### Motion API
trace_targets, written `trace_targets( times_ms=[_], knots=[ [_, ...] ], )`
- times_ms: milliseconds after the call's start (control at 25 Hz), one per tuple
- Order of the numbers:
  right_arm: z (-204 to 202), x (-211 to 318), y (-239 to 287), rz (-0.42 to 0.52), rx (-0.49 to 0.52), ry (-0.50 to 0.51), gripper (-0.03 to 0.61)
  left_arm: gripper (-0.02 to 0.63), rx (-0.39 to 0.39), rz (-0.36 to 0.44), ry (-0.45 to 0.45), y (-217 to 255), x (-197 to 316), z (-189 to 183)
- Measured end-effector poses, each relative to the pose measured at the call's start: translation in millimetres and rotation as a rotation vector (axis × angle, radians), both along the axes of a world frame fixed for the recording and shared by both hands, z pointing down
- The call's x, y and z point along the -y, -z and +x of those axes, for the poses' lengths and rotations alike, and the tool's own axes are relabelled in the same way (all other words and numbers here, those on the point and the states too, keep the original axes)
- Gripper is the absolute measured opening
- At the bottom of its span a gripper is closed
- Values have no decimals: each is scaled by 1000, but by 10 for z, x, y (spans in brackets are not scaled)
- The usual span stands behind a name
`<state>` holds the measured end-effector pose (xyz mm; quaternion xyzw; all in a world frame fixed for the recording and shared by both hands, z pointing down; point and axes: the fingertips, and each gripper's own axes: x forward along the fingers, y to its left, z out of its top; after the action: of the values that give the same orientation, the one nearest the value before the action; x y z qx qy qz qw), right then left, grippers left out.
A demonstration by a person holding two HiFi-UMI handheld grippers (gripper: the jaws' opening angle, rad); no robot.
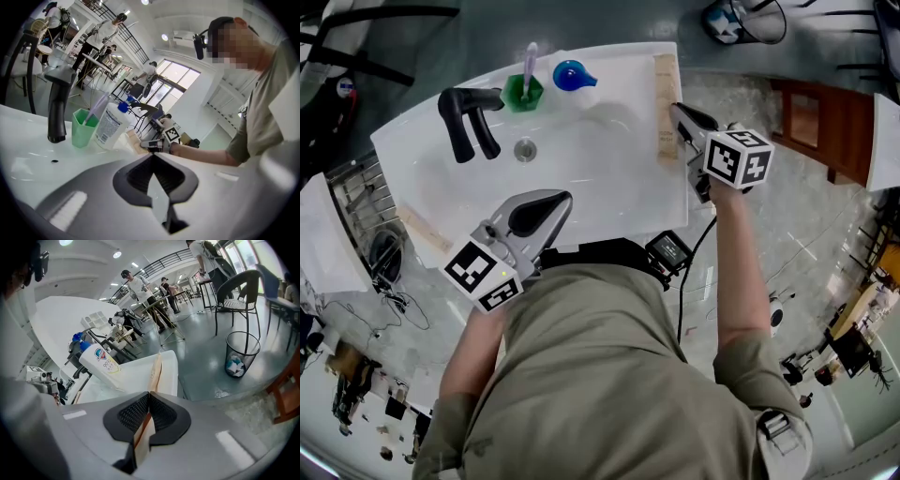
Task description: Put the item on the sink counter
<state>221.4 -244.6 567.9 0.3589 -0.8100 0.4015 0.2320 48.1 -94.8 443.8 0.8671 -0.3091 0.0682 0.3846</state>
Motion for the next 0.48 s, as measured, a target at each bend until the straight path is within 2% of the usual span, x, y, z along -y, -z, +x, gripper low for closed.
trace_targets(
  times_ms=[480],
  knots=[
    [30,28,-57,-5,-27,-2,18,6,2,-3,-12,-5,28,39]
  ],
)
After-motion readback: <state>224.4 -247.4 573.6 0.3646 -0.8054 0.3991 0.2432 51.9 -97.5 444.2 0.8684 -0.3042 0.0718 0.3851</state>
